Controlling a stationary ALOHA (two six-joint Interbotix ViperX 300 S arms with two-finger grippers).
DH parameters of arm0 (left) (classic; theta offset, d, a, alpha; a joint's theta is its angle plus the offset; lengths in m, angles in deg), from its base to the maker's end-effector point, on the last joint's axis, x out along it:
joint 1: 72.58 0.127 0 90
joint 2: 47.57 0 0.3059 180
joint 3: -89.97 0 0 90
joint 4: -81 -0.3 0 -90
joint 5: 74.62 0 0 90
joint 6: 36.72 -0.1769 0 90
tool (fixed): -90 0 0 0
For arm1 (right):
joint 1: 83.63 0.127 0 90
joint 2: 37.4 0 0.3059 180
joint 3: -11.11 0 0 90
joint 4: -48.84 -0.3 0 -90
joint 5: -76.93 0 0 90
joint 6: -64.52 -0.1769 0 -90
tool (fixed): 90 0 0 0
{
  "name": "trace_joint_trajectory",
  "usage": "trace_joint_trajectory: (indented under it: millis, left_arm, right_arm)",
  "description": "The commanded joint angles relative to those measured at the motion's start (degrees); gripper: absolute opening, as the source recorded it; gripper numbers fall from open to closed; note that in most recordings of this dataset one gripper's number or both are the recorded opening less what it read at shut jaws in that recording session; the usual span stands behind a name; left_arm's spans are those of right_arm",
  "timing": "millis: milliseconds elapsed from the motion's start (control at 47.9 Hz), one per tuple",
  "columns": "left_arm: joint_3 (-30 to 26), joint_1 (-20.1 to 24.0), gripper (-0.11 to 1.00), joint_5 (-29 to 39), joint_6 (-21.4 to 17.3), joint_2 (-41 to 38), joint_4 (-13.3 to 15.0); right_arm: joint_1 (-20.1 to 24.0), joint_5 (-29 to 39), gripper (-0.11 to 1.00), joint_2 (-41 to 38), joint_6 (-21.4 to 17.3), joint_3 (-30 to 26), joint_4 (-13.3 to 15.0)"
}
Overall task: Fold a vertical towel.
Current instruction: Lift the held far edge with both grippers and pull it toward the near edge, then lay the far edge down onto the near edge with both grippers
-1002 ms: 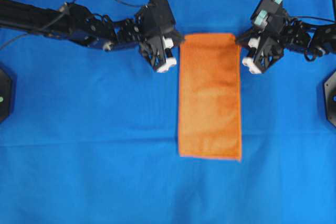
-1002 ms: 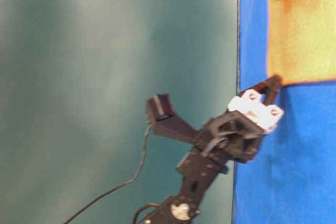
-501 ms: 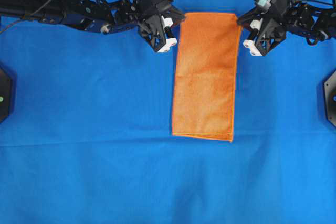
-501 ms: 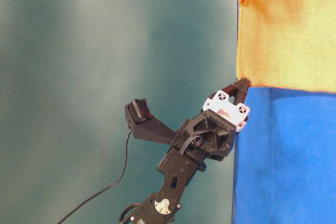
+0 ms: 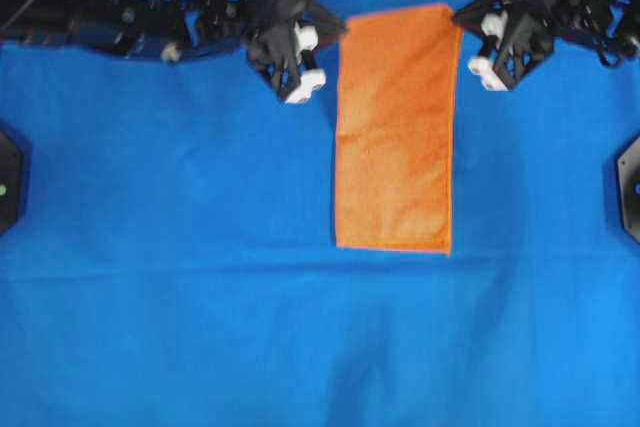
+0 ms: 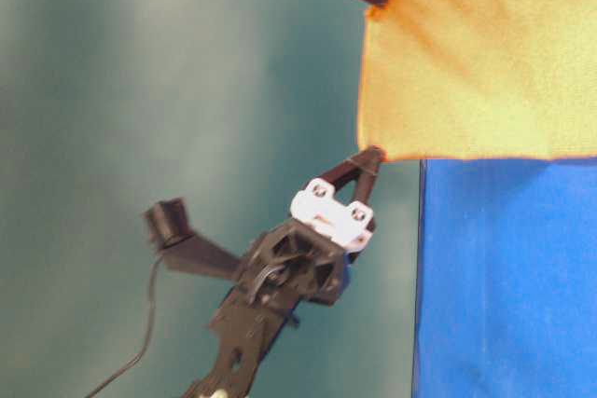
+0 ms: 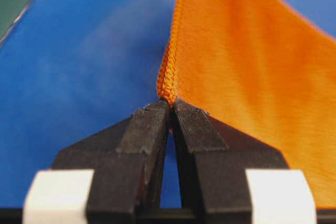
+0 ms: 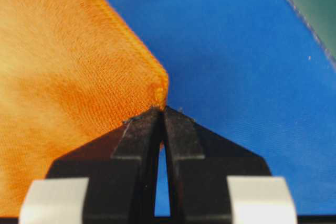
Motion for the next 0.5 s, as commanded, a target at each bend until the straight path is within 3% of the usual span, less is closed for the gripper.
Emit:
trace_joint_trajectory:
  millis: [0,271,480]
  left_arm:
    - [1.1,-1.1,0.02,0.1,0.1,3.7,0.0]
    - [4.8,-8.1,0.02,0.4,0.0,6.1,0.0]
    - [6.3,-12.8,0.02,0.8,-0.4,5.8,0.0]
  right_arm:
    - [1.1,0.8,0.02,4.0,-0.2,1.3,-0.1]
    - [11.3,1.2,0.02,12.0,-3.7,6.8,-1.6]
    - [21.5,1.2,0.02,11.9,-10.1,8.3,-2.0]
